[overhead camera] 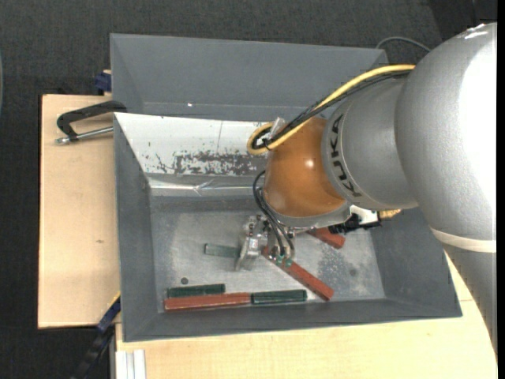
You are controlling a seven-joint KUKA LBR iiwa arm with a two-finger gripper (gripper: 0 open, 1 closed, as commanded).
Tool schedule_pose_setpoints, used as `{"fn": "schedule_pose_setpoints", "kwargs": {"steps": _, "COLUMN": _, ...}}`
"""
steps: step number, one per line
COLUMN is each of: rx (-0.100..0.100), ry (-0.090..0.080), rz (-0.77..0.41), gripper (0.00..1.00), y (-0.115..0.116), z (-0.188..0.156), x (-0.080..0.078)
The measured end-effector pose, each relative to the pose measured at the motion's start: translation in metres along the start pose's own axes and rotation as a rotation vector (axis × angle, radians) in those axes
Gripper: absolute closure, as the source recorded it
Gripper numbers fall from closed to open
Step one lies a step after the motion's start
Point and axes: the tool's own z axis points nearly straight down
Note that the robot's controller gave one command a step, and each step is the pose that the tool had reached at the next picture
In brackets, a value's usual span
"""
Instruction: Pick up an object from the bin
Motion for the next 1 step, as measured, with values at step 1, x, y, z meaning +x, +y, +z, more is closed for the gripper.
{"fn": "schedule_pose_setpoints", "kwargs": {"steps": 1, "rx": -0.004, "ry": -0.009, "rz": 0.001, "gripper": 1.0, "y": 0.0343, "z": -0.1815, "x": 0.0007}}
